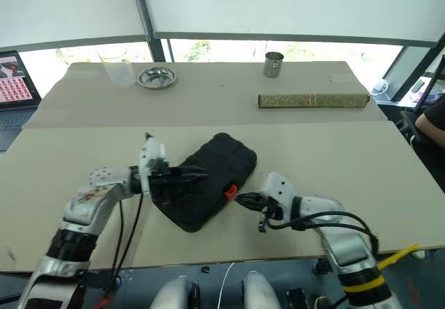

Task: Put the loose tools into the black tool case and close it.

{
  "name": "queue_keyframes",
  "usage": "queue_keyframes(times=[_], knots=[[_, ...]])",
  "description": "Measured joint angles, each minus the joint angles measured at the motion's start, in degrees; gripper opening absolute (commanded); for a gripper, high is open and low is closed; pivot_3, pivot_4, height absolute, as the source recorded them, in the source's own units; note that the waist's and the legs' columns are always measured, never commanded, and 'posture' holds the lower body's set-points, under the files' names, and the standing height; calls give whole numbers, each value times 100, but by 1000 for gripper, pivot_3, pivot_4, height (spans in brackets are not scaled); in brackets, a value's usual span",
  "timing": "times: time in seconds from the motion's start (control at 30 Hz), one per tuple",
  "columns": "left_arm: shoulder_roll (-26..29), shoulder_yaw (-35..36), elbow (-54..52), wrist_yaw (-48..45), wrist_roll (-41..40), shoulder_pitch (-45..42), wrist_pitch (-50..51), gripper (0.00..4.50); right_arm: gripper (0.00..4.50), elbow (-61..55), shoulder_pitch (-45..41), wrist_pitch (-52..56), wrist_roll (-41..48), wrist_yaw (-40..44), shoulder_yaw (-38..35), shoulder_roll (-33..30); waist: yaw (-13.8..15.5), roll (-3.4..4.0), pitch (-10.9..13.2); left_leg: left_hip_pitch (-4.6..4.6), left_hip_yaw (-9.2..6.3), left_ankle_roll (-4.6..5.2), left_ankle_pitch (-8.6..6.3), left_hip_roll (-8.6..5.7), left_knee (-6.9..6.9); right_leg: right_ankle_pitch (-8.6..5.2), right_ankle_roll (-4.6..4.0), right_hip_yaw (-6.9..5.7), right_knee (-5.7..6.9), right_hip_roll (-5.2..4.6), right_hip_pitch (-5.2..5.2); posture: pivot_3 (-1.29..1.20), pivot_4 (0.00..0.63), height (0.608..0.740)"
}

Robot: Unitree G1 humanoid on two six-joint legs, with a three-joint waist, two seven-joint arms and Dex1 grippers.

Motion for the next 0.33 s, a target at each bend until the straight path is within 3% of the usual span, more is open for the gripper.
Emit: queue_keyframes(times=[0.17,0.27,0.33], knots=[[696,1070,-476,179,-6,1474,-506,4205,3281,146,389,-621,162,322,-702,-447,19,0,10,-2,-5,12,-14,0,-12,-5,5,-11,-15,-24,1,0,150,740],[1036,1546,-451,196,350,2390,-1164,4500,4299,558,470,-1496,164,669,-977,-575,29,6,13,8,9,12,-15,-5,-14,-7,8,-8,-25,-40,11,0,150,740],[1012,1736,-263,227,416,2895,-1358,4500,4481,954,543,-2052,164,1001,-1045,-682,64,-10,32,7,14,11,-14,-6,-12,-9,11,-13,-26,-42,11,0,150,740]])
